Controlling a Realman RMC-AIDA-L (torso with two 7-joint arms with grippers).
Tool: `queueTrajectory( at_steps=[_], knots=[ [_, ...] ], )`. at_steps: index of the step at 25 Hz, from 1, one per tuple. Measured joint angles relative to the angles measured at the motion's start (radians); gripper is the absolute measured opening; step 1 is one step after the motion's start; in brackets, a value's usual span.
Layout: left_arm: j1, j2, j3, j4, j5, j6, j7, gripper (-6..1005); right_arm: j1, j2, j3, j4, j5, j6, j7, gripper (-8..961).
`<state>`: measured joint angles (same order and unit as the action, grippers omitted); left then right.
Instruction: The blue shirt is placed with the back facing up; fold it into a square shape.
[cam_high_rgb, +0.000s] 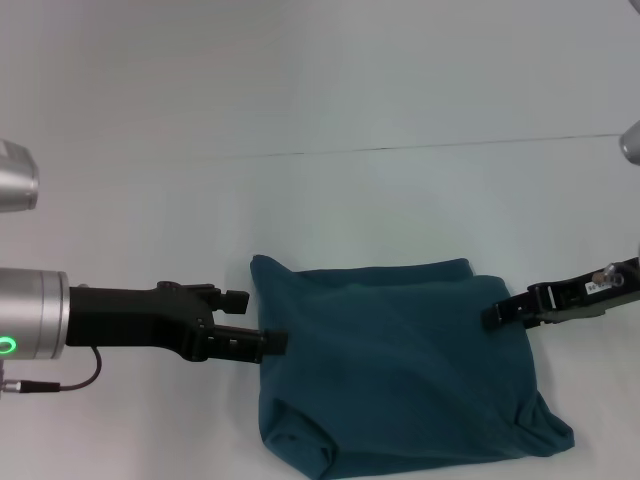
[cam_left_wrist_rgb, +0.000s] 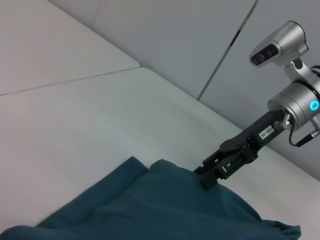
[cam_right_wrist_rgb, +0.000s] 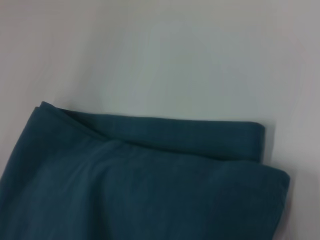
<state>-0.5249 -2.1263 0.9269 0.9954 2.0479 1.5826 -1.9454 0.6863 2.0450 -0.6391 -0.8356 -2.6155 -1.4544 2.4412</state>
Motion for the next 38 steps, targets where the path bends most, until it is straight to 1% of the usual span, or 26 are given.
queueTrajectory(
  at_steps=[4, 8, 14, 20, 25, 28, 32, 38],
  knots=[
    [0.002, -0.001, 0.000, 0.000, 0.000, -0.003, 0.004, 962, 0.003, 0.004, -0.009, 0.020, 0.000, 0.037, -0.002, 657],
    [0.003, -0.001, -0.001, 0.000, 0.000, -0.005, 0.007, 961, 0.002, 0.010, -0.007, 0.010, 0.020, 0.055, -0.013, 635],
    [0.003, -0.006, -0.001, 0.000, 0.003, -0.008, 0.014, 961, -0.004, 0.004, -0.008, 0.005, 0.090, 0.085, -0.035, 393],
    [0.002, -0.008, 0.000, -0.001, 0.019, -0.010, 0.014, 961, 0.006, 0.002, -0.010, 0.004, 0.117, 0.089, -0.087, 220],
    [0.000, -0.009, 0.000, -0.001, 0.023, -0.011, 0.014, 961, 0.006, 0.013, -0.025, -0.036, 0.114, 0.108, -0.112, 86],
    [0.000, -0.009, 0.000, -0.001, 0.024, -0.013, 0.014, 960, 0.001, 0.014, -0.051, -0.043, 0.112, 0.144, -0.115, 10],
    [0.000, -0.009, 0.001, -0.006, 0.024, -0.016, 0.015, 960, 0.000, 0.010, -0.070, -0.028, 0.111, 0.191, -0.122, 38],
    [-0.003, -0.009, 0.001, -0.015, 0.027, -0.020, 0.020, 960, 0.002, 0.015, -0.087, -0.016, 0.110, 0.217, -0.136, 80]
  ],
)
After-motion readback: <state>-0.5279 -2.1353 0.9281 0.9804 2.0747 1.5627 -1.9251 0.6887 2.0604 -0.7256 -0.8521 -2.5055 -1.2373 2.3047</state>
